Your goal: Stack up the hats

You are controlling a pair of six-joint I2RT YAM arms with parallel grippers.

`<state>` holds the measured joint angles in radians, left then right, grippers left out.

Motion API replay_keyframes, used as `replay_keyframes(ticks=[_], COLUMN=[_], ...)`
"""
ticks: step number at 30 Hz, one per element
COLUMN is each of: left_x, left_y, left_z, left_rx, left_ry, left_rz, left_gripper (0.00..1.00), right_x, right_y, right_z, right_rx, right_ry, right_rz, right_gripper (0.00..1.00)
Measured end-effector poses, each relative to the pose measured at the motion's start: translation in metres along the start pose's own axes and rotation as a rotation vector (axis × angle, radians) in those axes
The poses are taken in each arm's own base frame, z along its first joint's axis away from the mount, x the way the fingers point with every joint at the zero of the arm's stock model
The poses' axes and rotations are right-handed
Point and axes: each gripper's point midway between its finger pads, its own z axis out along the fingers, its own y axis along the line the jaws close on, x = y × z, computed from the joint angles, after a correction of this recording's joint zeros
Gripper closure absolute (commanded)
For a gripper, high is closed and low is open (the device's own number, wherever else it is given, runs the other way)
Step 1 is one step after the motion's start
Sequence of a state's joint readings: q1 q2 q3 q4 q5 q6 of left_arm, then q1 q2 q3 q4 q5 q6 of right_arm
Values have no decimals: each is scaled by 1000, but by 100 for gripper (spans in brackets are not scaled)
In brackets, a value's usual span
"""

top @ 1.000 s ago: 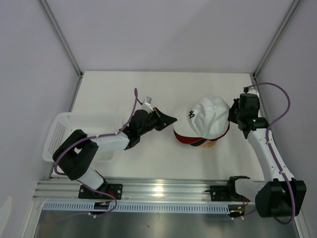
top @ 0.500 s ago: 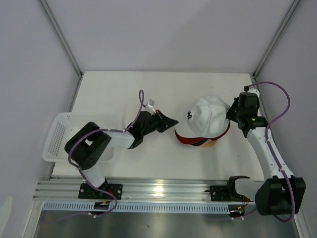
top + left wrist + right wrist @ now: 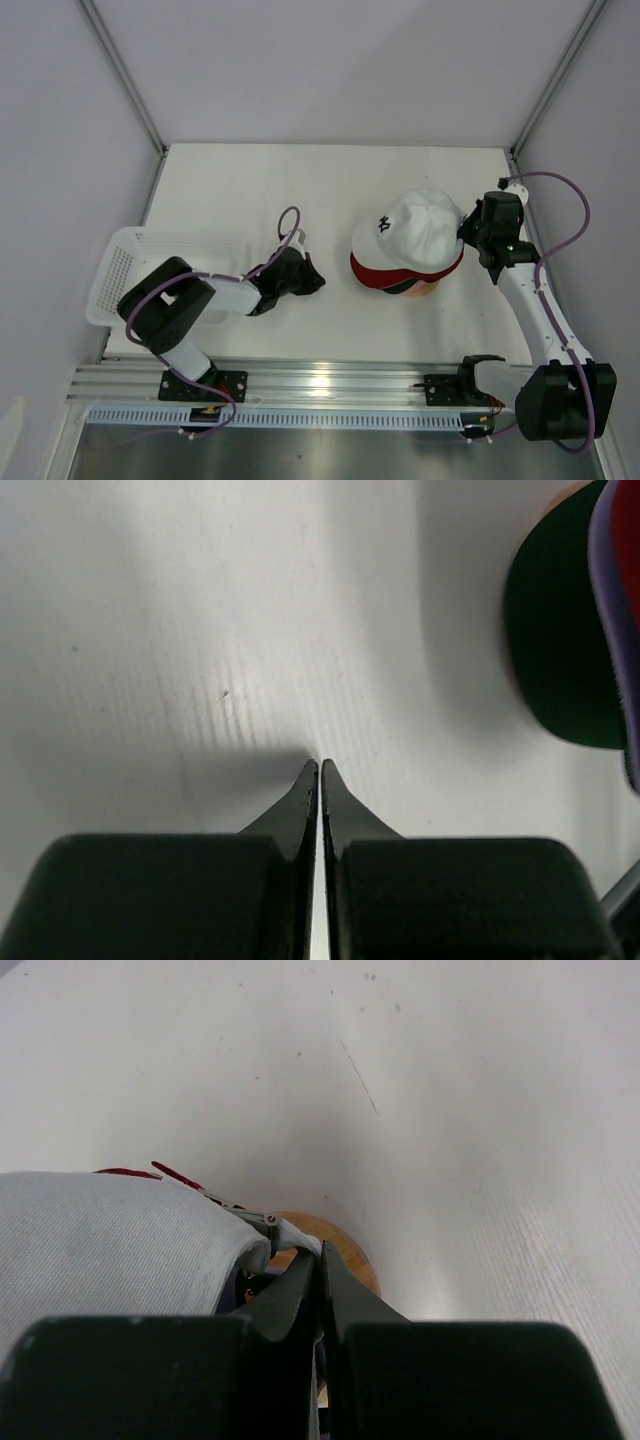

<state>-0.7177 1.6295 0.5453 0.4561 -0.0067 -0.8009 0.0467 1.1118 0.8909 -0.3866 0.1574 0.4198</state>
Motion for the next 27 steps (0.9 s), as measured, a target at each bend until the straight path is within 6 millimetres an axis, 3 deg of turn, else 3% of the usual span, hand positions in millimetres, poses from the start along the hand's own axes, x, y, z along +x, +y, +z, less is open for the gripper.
replay_keyframes(ticks=[4,8,10,15,17,20,23,27], left_x=[5,-5,-19,-84,-100,-104,-105,-94], left_y=[6,2,-8,-41,-54,-75,-95,-99], left_z=[-6,-17,-26,-54,-63,-67,-60,-41], left_rx=[-11,4,57,231,301,403,514,592], left_ry=[6,-15,-44,-220,-272,-271,-242,-183], left_rz=[63,97,98,68,61,35,-29,-138], left_gripper=[99,94,82,52,40,27,25,28], right_x=[-1,-2,-3,-7,-8,-8,-8,-8], right_y=[1,2,3,9,14,20,22,23], right_z=[1,1,2,5,6,8,9,9], right_rx=[-3,-9,-18,-61,-85,-114,-127,-135], right_ry=[-11,-17,-22,-43,-46,-46,-44,-43], right_rz=[9,-1,-14,-42,-49,-55,-60,-70], right_gripper=[94,89,88,84,83,83,82,82])
